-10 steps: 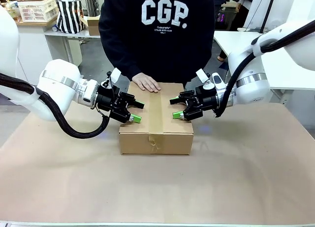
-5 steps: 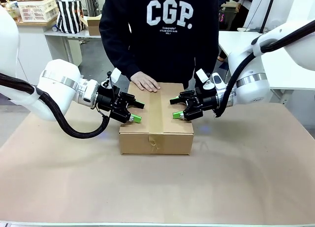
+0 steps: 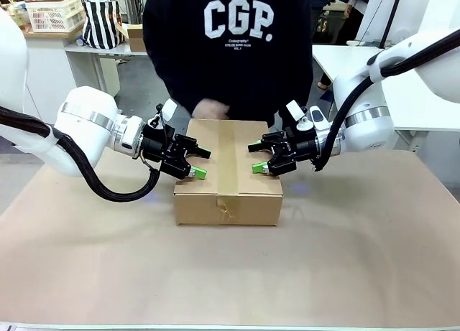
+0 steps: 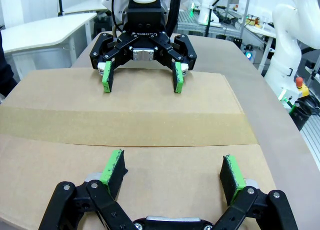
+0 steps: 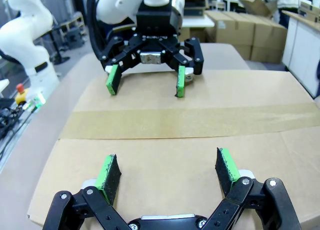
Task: Pack the gift set into the box.
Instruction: Press and hold the closed box until the human finishes sealing it.
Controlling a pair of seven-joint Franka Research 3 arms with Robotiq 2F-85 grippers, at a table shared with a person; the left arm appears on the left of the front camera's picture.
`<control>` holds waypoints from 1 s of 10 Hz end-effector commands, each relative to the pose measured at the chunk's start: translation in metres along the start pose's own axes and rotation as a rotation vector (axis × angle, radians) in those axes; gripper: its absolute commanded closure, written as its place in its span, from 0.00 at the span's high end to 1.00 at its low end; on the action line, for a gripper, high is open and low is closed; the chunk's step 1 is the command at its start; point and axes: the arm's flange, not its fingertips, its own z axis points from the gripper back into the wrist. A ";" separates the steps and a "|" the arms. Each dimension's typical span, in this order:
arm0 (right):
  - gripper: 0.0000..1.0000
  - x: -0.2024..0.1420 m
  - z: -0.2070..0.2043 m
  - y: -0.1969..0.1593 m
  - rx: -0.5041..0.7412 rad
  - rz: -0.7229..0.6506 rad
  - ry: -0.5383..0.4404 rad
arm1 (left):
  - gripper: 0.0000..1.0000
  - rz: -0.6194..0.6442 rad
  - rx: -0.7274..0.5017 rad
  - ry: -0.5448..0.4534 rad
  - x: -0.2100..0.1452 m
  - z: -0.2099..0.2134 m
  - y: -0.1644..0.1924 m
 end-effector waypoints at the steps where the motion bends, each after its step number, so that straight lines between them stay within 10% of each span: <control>1: 1.00 -0.003 0.000 0.002 -0.011 -0.010 0.004 | 1.00 0.007 0.001 0.007 -0.004 -0.001 -0.001; 10: 1.00 -0.003 0.000 0.002 -0.011 -0.010 0.004 | 1.00 0.007 0.001 0.007 -0.004 -0.001 -0.001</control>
